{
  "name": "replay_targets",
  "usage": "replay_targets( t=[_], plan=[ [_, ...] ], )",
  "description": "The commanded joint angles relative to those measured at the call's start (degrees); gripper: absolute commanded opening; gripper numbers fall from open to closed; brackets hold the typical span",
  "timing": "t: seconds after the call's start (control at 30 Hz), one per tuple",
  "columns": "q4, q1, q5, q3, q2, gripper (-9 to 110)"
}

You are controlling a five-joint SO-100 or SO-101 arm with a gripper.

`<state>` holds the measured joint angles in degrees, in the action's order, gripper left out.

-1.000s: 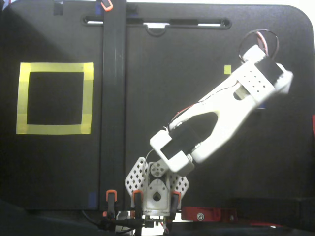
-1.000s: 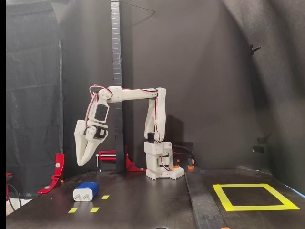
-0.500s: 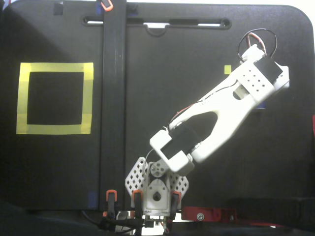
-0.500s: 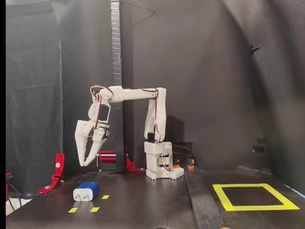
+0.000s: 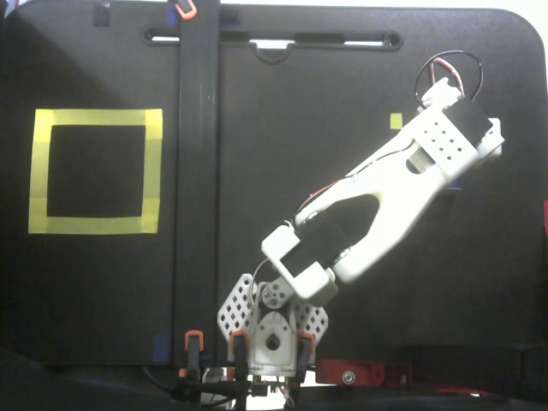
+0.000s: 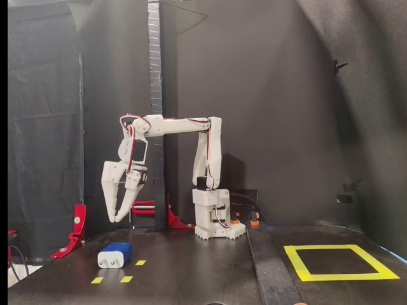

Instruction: Grasp the block and place it in the designated area.

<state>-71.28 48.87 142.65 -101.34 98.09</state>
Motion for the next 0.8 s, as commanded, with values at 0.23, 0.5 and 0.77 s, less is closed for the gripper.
replay_targets(
  t=[0.23,0.5,0.77],
  plan=[
    [1.0,1.3,0.3,2.0,0.6,1],
    [0.4,1.4,0.3,1.9,0.5,1],
    [4.0,1.6,0.4,1.9,0.4,39]
  ],
)
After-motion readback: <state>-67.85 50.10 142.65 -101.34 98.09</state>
